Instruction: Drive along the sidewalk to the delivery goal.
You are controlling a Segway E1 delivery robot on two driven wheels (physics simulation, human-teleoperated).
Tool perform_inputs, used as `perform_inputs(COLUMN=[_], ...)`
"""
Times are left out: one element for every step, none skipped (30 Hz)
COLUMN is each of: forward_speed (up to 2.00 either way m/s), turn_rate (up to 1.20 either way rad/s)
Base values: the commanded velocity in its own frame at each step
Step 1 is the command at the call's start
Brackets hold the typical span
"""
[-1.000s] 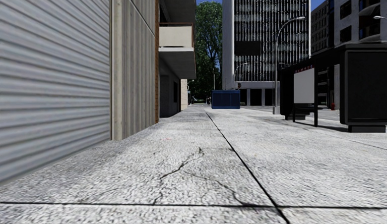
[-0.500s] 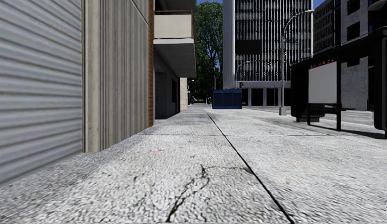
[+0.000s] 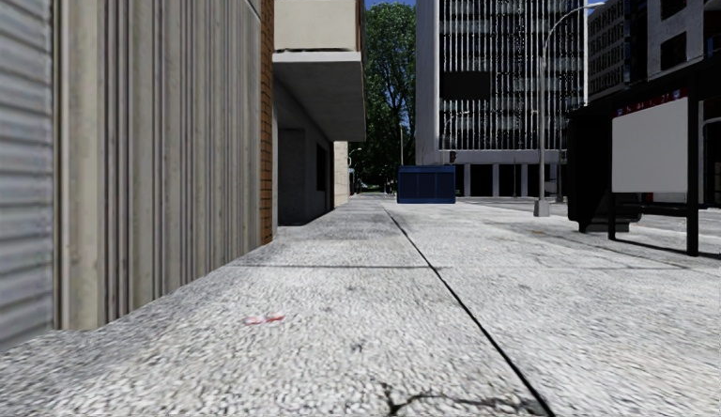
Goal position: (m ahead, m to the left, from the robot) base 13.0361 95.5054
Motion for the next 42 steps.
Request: perform_inputs(forward_speed=[2.00,2.00,2.00,2.00,2.00,2.00,2.00,2.00,2.00,2.00,2.00,2.00,2.00,2.00,2.00,2.00,2.00,2.00,2.00,2.00,2.00,2.00,2.00,2.00,2.00,2.00,2.00,2.00,2.00,2.00,2.00,2.00,2.00,2.00,2.00,2.00,2.00,2.00,2.00,2.00,2.00,2.00], turn_rate=[0.00,0.00,0.00,0.00,0.00,0.00,0.00,0.00,0.00,0.00,0.00,0.00,0.00,0.00,0.00,0.00,0.00,0.00,0.00,0.00,0.00,0.00,0.00,0.00,0.00,0.00,0.00,0.00,0.00,0.00,0.00,0.00,0.00,0.00,0.00,0.00,0.00,0.00,0.00,0.00,0.00,0.00])
